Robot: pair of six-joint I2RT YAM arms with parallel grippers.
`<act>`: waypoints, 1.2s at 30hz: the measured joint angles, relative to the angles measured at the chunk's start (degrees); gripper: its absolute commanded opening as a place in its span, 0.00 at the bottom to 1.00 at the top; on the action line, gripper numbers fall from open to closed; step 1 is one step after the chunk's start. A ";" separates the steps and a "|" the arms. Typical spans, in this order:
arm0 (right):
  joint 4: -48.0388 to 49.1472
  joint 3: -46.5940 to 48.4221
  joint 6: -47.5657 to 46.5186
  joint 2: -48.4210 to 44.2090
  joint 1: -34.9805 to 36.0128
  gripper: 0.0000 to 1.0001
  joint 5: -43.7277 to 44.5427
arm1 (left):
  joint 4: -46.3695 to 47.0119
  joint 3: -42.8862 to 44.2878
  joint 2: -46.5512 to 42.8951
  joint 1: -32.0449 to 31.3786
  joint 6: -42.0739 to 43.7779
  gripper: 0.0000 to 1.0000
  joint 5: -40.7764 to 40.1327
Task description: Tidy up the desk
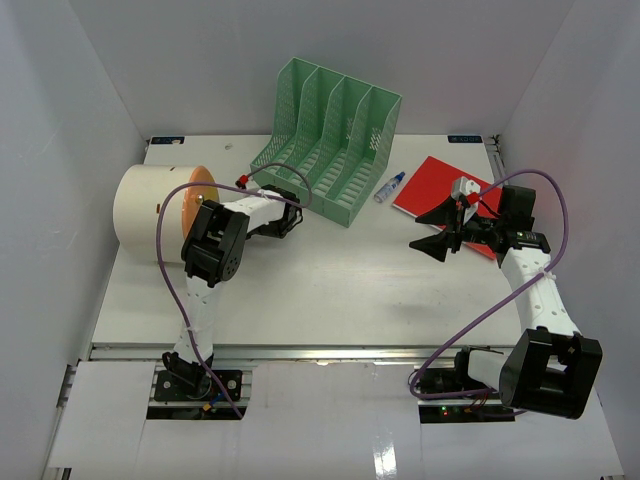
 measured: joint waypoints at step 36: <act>-0.32 0.01 -0.24 -0.46 -0.24 0.74 -0.02 | -0.95 3.43 -1.37 -11.80 -1.09 0.56 7.25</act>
